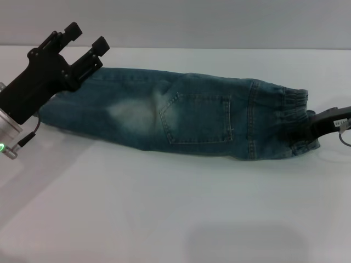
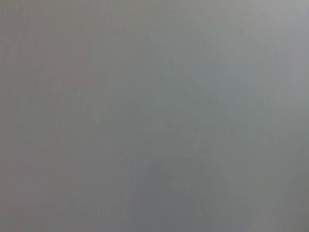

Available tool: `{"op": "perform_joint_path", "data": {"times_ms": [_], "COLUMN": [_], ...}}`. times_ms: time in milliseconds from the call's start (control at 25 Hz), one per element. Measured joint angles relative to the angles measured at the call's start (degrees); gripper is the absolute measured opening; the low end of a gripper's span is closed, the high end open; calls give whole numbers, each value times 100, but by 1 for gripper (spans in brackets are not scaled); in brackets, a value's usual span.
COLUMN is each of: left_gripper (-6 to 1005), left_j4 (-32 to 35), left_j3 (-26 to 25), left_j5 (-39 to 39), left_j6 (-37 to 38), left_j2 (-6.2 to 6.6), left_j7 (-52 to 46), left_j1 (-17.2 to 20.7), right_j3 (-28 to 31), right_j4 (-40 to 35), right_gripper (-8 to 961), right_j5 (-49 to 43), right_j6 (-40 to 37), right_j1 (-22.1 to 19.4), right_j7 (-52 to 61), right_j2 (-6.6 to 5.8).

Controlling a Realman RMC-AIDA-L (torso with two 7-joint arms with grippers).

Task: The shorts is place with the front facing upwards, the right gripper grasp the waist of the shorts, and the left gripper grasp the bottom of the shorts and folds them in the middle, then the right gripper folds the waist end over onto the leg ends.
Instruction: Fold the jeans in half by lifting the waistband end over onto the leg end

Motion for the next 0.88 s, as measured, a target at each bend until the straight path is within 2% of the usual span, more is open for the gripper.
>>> {"op": "perform_joint_path", "data": {"times_ms": [400, 600, 880], "left_gripper": [752, 752, 752], "left_j4": [-175, -239, -464], "left_j3": [131, 240, 282], "left_j5": [8, 8, -17], "left_j6": [-36, -111, -565], "left_j2": [-2, -9, -29], "left_j7": [276, 393, 638], "left_j1": [17, -10, -244], "right_j3": [3, 37, 61], "right_j4": [-2, -1, -168], "right_gripper": [358, 166, 104], "right_j5": [153, 162, 301], "right_j6": [20, 13, -155], "right_j1": [-26, -34, -68], "right_j7": [-281, -302, -293], "right_j2": [17, 17, 17]}}
